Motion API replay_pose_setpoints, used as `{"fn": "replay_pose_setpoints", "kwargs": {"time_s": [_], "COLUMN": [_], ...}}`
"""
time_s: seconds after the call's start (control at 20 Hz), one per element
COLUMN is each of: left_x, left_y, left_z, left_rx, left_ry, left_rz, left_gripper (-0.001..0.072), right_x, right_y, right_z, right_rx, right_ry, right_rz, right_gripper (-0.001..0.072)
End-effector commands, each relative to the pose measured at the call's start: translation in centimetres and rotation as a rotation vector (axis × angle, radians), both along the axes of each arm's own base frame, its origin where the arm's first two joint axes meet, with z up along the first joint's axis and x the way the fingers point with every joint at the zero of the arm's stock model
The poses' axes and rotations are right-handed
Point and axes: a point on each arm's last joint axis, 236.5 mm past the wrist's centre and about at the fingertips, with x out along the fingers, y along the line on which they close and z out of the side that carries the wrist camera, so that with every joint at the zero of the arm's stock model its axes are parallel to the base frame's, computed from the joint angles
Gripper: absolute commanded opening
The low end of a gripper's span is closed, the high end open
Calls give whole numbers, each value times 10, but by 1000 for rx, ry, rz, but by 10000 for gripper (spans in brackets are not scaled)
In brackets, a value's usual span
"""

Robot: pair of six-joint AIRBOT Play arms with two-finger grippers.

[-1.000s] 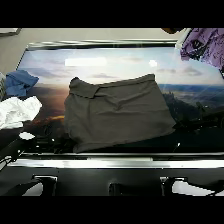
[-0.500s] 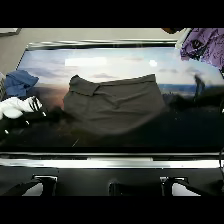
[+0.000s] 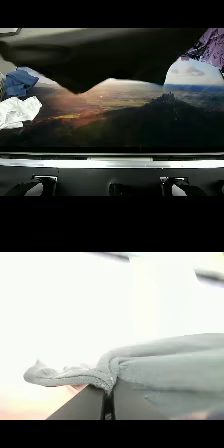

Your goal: Fold the clothes and pants, and hang the long-sleeved shirts on hangers.

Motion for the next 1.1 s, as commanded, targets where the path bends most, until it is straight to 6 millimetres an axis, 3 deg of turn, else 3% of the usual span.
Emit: {"fn": "replay_pose_setpoints", "kwargs": {"time_s": [0.0, 0.1, 0.2, 0.3, 0.4, 0.5, 0.65, 0.9, 1.05], "left_x": [-74, -111, -133, -131, -107, -69, -6, 106, 165], "left_y": [30, 43, 55, 57, 49, 33, 22, 10, -5], "left_z": [71, 94, 104, 101, 76, 31, -55, -237, -334], "left_rx": [35, 37, 55, 55, 68, 66, 69, 106, 95], "left_ry": [-143, -218, -259, -246, -158, -21, 207, 536, 577], "left_rz": [172, 251, 310, 319, 263, 165, 57, -60, -62], "left_gripper": [16, 16, 16, 16, 16, 16, 17, 17, 17], "right_x": [-104, -147, -168, -164, -136, -93, -15, 89, 139], "right_y": [1, -3, -11, -13, -15, -16, -14, -24, -32], "right_z": [67, 82, 84, 72, 42, -4, -100, -284, -364], "right_rx": [-19, -22, 0, 30, 52, 57, 69, 70, 97], "right_ry": [-162, -214, -220, -164, -34, 139, 413, 764, 819], "right_rz": [-56, -99, -147, -159, -160, -142, -90, -60, -88], "right_gripper": [29, 29, 29, 29, 29, 29, 29, 30, 30]}}
